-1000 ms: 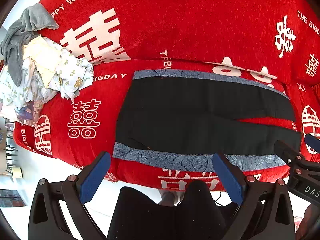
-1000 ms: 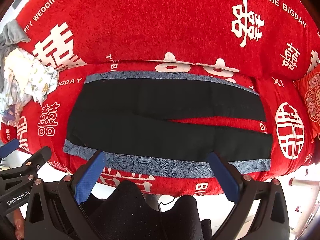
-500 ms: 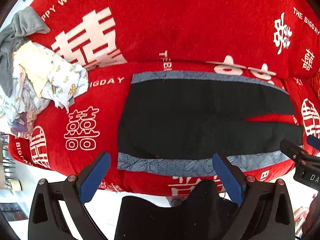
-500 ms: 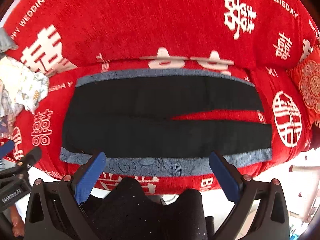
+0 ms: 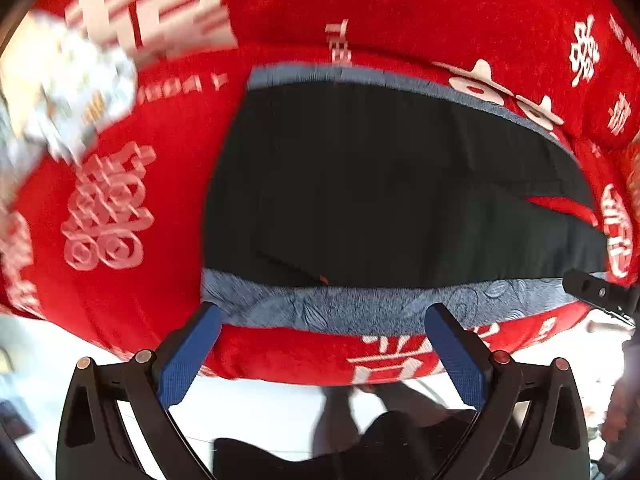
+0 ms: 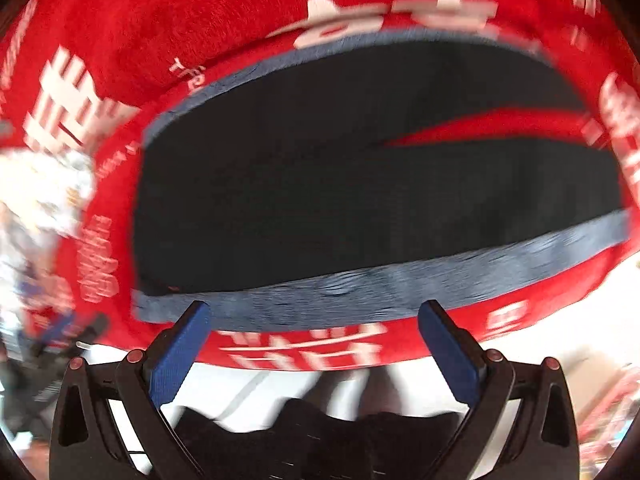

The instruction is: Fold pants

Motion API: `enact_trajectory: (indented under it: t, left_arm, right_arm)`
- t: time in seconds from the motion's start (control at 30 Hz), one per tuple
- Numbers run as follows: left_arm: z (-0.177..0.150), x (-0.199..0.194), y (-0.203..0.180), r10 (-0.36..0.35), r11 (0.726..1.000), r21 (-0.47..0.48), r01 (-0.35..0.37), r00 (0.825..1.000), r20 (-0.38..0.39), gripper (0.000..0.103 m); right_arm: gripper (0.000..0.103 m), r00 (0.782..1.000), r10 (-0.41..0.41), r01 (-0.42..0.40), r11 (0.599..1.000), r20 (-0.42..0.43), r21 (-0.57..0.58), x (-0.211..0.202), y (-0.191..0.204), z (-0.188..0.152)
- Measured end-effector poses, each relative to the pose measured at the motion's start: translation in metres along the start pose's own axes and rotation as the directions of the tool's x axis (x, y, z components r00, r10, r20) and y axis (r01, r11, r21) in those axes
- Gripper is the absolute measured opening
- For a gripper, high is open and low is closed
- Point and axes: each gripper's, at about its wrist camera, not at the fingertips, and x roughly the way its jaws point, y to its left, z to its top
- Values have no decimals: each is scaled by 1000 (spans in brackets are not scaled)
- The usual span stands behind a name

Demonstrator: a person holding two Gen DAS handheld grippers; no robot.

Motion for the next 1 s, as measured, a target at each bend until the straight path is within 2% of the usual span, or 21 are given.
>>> enact_trajectory:
  t: [0.03,0.07,0.1,0.17,0.33,0.47,0.57,0.63,0.73,0.77,0.83,0.87,0.9,0.93,0.97,1.0]
  left_arm:
    - [-4,7,11,-53,998,-29,53,999,-5,102]
    - [-8,12,17,-88,995,-44,87,996,-7,102]
    - [-13,22,26,-136,989,-66,135,991,-11,102]
    - [-22,41,40,-178,979,-103,174,984,-22,102]
    - [-42,108,74,-278,937,-238,257,959,-58,102]
    - [-39,129,80,-337,897,-315,311,941,-30,102]
    - [-31,128,76,-326,896,-317,312,945,9,102]
    - [-26,127,73,-322,897,-317,308,947,9,102]
    - [-20,129,73,-278,915,-306,263,961,-7,89]
    - [-19,130,73,-264,922,-298,248,965,-13,82]
    - [-18,130,72,-212,945,-264,195,976,-38,69]
    - [-15,129,71,-208,948,-252,192,977,-39,57]
    - [-13,126,73,-230,943,-257,212,972,-41,51]
    - [-10,124,75,-271,930,-269,252,962,-38,30]
    - [-7,122,76,-304,917,-282,282,952,-35,22]
    - [0,114,76,-312,909,-298,292,950,-19,22]
  right_arm:
    - [100,992,122,-121,992,-17,49,11,-12,-2]
    - [93,980,198,-196,978,-23,77,17,-20,-4]
    - [80,961,275,-271,957,-27,105,25,-29,-7]
    - [71,922,384,-371,914,-51,165,47,-52,-16]
    - [71,847,525,-483,824,-78,297,101,-105,-43]
    - [71,810,584,-530,765,-48,366,124,-128,-50]
    - [71,773,634,-584,716,-5,384,132,-132,-46]
    - [71,762,648,-609,703,23,368,129,-132,-43]
    - [71,738,669,-652,668,95,360,123,-129,-34]
    - [70,734,671,-654,658,106,373,125,-130,-33]
    - [26,730,674,-651,634,113,418,130,-135,-34]
    - [8,735,670,-636,632,99,443,133,-135,-35]
    - [8,743,662,-626,639,94,448,131,-135,-35]
    - [8,750,654,-624,650,100,435,126,-134,-36]
    - [8,758,644,-622,668,100,409,115,-128,-32]
    - [8,759,643,-625,675,103,393,109,-124,-29]
